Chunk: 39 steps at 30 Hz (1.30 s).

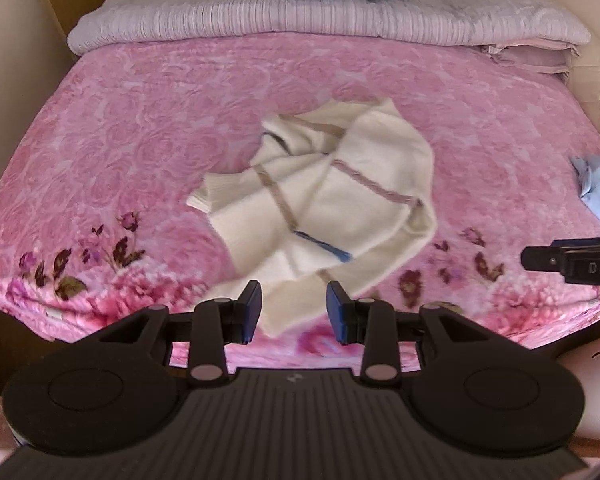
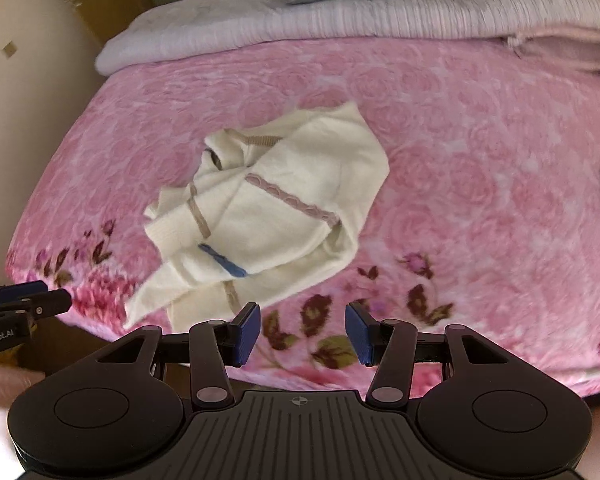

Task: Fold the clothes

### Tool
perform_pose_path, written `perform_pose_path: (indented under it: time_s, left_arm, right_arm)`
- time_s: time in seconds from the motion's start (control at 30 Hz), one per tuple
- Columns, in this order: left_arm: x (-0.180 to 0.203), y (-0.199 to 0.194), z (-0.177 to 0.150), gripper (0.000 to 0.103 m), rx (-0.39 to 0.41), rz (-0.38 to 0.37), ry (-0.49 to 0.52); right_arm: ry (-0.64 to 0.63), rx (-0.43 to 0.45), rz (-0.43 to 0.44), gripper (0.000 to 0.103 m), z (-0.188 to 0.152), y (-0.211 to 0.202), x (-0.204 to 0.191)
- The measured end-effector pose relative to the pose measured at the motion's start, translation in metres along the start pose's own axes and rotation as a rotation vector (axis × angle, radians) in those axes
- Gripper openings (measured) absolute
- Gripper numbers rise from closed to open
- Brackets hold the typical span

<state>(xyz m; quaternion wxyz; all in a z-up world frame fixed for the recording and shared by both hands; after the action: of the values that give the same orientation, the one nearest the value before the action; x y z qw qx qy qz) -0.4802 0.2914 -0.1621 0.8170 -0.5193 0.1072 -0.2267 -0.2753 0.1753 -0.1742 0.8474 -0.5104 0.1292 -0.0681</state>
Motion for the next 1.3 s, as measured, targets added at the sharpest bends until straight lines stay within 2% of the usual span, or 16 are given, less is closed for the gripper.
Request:
perform_pose_path:
  time_s: [0.27, 0.43, 0.53, 0.7, 0.9, 1.03, 1.13, 1.17, 1.2, 1.23, 1.3]
  left_arm:
    - [-0.064, 0.05, 0.029, 0.031, -0.055, -0.072, 0.072]
    - [-0.09, 0.084, 0.036, 0.031, -0.091, -0.114, 0.104]
    - [-0.104, 0.101, 0.037, 0.031, -0.116, -0.131, 0.1]
    - [-0.123, 0.122, 0.032, 0.031, -0.16, -0.135, 0.058]
    - [-0.133, 0.13, 0.035, 0.031, -0.155, -0.142, 0.033]
    - [-0.135, 0.137, 0.035, 0.031, -0.16, -0.135, 0.028]
    - [-0.135, 0.145, 0.033, 0.031, -0.17, -0.121, 0.022]
    - [-0.134, 0.147, 0.032, 0.031, -0.174, -0.119, 0.018]
    - [-0.132, 0.149, 0.031, 0.031, -0.178, -0.121, 0.016]
    - [-0.129, 0.151, 0.031, 0.031, -0.182, -0.126, 0.015]
    - [-0.122, 0.155, 0.03, 0.031, -0.191, -0.135, 0.02]
  right_arm:
    - [0.179, -0.001, -0.016, 0.051, 0.018, 0.047, -0.035]
    - [0.275, -0.055, -0.005, 0.051, 0.01, 0.091, -0.057]
    - [0.289, -0.097, -0.003, 0.051, 0.007, 0.12, -0.071]
    - [0.305, -0.124, 0.032, 0.051, 0.018, 0.161, -0.098]
    - [0.322, -0.129, 0.062, 0.052, 0.034, 0.206, -0.123]
    - [0.347, -0.168, 0.034, 0.052, 0.03, 0.236, -0.13]
    - [0.379, -0.169, 0.045, 0.051, 0.021, 0.254, -0.128]
    - [0.382, -0.164, 0.043, 0.046, 0.018, 0.258, -0.125]
    - [0.377, -0.158, 0.031, 0.035, 0.014, 0.259, -0.121]
    - [0.363, -0.161, 0.022, 0.007, 0.01, 0.26, -0.116]
    - [0.335, -0.171, 0.005, 0.007, 0.003, 0.252, -0.104]
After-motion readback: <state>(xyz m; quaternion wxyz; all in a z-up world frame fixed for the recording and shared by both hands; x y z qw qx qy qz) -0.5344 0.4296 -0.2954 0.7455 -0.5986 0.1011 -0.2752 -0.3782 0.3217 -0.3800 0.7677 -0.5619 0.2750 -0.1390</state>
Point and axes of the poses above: each gripper's, at about its wrist camera, not at the fingertips, and y roughly the way its jaws point, x to its right, z to its top, the point moved 9 cm from there along y, roughly the way its jaws point, and after that the axes turned 11 degrees about -y, right-handed, at the moved point
